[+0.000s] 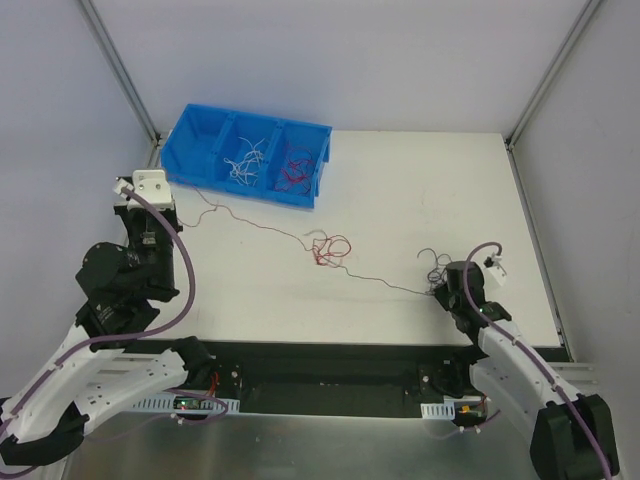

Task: Untangle the cables

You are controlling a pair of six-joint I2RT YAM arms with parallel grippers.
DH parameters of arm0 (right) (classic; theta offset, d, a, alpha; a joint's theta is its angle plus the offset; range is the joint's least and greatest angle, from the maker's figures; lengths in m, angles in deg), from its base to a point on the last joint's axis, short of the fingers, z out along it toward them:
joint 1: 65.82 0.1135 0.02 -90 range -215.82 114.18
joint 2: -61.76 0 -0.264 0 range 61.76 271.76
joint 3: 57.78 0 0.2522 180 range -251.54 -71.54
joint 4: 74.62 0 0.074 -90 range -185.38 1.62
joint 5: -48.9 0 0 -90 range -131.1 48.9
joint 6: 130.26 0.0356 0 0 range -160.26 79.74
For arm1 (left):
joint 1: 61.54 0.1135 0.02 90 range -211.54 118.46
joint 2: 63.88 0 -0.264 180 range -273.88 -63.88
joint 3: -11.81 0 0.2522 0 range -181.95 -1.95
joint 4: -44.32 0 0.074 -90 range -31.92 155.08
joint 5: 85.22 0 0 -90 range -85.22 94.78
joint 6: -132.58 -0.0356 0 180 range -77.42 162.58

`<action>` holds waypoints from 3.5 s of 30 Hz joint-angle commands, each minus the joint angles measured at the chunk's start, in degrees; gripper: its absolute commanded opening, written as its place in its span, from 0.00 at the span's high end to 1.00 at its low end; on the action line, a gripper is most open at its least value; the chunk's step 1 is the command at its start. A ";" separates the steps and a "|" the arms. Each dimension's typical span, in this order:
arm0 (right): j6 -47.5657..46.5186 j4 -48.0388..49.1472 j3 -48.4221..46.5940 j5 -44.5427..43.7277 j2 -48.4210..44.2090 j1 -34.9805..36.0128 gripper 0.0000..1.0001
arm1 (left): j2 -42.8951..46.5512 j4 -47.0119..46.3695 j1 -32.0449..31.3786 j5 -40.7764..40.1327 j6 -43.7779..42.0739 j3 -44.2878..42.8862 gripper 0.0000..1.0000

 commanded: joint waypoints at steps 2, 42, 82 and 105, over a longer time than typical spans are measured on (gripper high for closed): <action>-7.79 -2.31 -8.02 -3.22 1.75 -11.12 0.99 | -2.72 -15.14 0.90 -4.46 -19.34 -3.26 1.00; -42.00 -14.44 -26.58 14.27 -0.25 -11.23 0.07 | -12.65 12.82 18.22 42.11 42.19 -2.48 1.00; -30.13 20.01 -38.18 6.45 52.82 25.86 0.92 | -40.75 7.64 19.62 38.35 45.98 -19.07 1.00; -28.46 25.28 -34.49 13.48 51.59 22.26 0.99 | -86.28 -4.31 29.38 47.83 45.64 -46.67 1.00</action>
